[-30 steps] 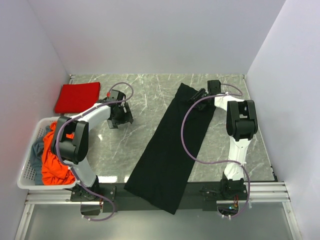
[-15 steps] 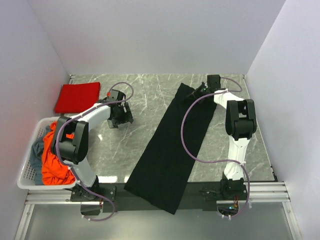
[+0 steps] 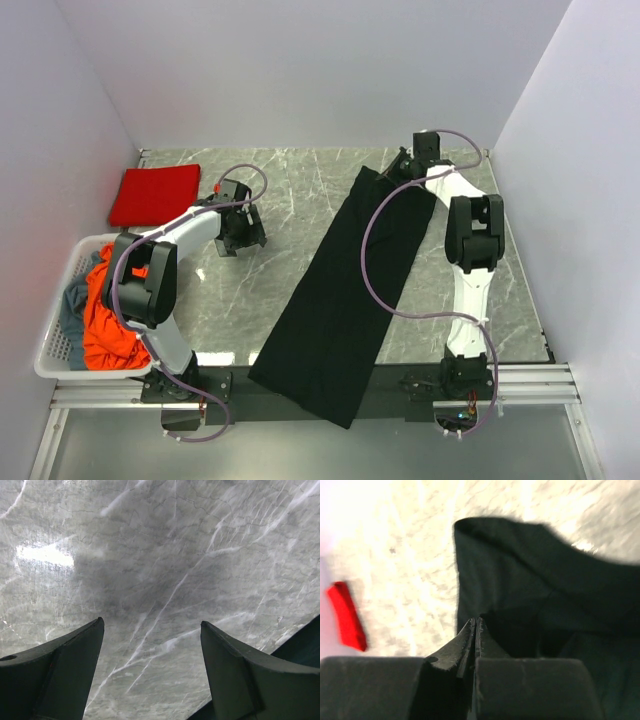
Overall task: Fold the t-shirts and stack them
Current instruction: Fold the tshirt
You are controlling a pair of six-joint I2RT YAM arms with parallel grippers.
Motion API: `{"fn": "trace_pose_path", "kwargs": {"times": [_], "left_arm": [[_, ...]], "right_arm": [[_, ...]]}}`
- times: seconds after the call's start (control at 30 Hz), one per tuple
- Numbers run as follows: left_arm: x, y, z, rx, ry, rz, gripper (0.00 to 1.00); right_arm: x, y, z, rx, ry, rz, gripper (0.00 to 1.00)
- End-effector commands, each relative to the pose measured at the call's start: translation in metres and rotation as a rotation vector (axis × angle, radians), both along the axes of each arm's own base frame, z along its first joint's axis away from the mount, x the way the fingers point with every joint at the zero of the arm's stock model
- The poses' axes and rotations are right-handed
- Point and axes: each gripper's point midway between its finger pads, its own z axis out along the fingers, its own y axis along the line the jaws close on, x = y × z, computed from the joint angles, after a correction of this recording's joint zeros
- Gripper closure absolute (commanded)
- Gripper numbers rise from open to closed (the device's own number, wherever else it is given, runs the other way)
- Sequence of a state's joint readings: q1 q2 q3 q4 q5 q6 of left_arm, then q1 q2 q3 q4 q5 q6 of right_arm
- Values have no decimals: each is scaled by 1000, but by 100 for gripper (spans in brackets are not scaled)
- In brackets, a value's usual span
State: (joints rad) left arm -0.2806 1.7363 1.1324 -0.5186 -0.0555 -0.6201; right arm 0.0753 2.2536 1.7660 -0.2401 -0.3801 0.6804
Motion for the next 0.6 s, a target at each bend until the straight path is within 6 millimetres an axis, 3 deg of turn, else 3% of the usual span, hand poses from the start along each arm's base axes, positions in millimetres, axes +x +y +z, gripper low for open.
{"fn": "trace_pose_path", "kwargs": {"times": [0.0, 0.03, 0.17, 0.27, 0.3, 0.37, 0.4, 0.43, 0.47, 0.5, 0.53, 0.57], "left_arm": [[8, -3, 10, -10, -42, -22, 16], [7, -3, 9, -8, -39, -23, 16], [7, -4, 7, -11, -32, -27, 16], [7, -3, 5, -10, -28, -25, 16], [7, -4, 5, -10, -26, -26, 16], [7, -4, 5, -14, -26, -26, 16], [7, -4, 5, -14, -25, -24, 16], [7, -4, 5, -14, -26, -24, 16], [7, -5, 6, -16, -29, -27, 16], [7, -5, 8, -17, -32, -27, 16], [7, -5, 8, -19, -33, -27, 16], [7, -5, 9, -19, -35, -27, 16]], "right_arm": [[13, -12, 4, -135, -52, 38, 98], [12, -14, -4, -154, -35, 47, 97], [14, -13, -11, -171, -26, 68, 74], [13, -15, -2, -183, -38, 73, 64], [8, -16, -3, -187, -29, 71, 62], [5, -18, 19, -193, -71, 53, 61], [-5, -20, 14, -200, -51, 50, 60], [-7, -21, 37, -197, -95, 35, 61], [-12, -25, 41, -201, -99, 19, 61], [-24, -26, 31, -196, -69, 6, 61], [-31, -28, 44, -195, -87, -10, 61], [-38, -27, 45, -189, -81, -12, 61]]}}
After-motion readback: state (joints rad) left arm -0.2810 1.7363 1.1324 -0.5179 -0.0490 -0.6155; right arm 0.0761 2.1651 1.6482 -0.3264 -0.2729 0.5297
